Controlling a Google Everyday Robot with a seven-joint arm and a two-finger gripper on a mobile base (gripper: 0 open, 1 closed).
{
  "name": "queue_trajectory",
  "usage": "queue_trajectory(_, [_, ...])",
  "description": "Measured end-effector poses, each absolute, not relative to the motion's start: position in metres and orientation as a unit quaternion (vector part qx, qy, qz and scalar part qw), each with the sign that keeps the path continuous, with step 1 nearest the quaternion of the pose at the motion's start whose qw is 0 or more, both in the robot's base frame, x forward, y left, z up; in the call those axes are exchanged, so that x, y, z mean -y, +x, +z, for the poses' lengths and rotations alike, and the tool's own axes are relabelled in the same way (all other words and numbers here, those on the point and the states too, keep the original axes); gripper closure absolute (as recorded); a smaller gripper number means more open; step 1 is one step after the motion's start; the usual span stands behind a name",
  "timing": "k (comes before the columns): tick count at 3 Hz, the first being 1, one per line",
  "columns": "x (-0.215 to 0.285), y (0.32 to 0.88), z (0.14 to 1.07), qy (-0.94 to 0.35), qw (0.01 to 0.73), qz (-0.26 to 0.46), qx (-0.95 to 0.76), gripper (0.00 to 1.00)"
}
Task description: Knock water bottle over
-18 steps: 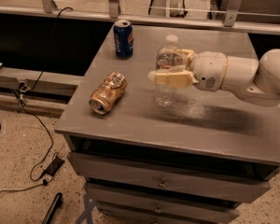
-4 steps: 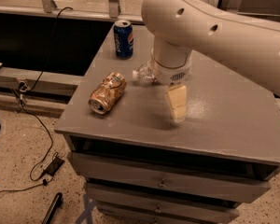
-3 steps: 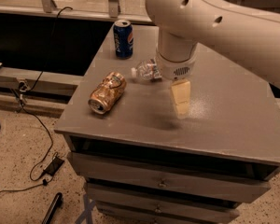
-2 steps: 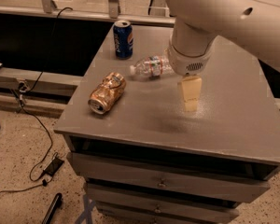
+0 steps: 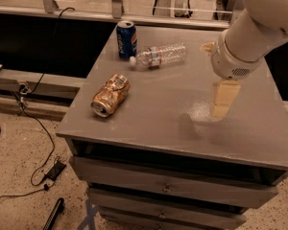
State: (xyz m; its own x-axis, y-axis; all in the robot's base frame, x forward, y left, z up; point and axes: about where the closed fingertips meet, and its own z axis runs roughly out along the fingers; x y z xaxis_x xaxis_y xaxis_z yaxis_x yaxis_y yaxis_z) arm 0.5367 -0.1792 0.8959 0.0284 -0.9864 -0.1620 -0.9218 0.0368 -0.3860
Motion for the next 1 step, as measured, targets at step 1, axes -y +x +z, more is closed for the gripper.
queue_trajectory(1, [0.1791, 0.5367, 0.8959, -0.689, 0.198, -0.081, -0.692, 0.00])
